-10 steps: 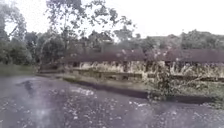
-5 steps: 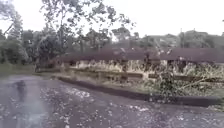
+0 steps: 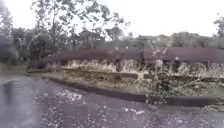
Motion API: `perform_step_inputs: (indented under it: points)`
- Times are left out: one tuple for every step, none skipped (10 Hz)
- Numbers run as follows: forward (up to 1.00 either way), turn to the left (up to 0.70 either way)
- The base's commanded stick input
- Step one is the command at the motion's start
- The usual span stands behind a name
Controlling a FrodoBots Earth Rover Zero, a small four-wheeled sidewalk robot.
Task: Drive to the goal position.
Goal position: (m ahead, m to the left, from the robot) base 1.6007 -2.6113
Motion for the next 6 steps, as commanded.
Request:
perform_step_inputs:
  points:
    - [-0.44, 0.13]
    - [-0.44, 0.25]
    - [-0.44, 0.26]
    - [-0.44, 0.26]
    - [-0.44, 0.26]
    - [-0.44, 0.26]
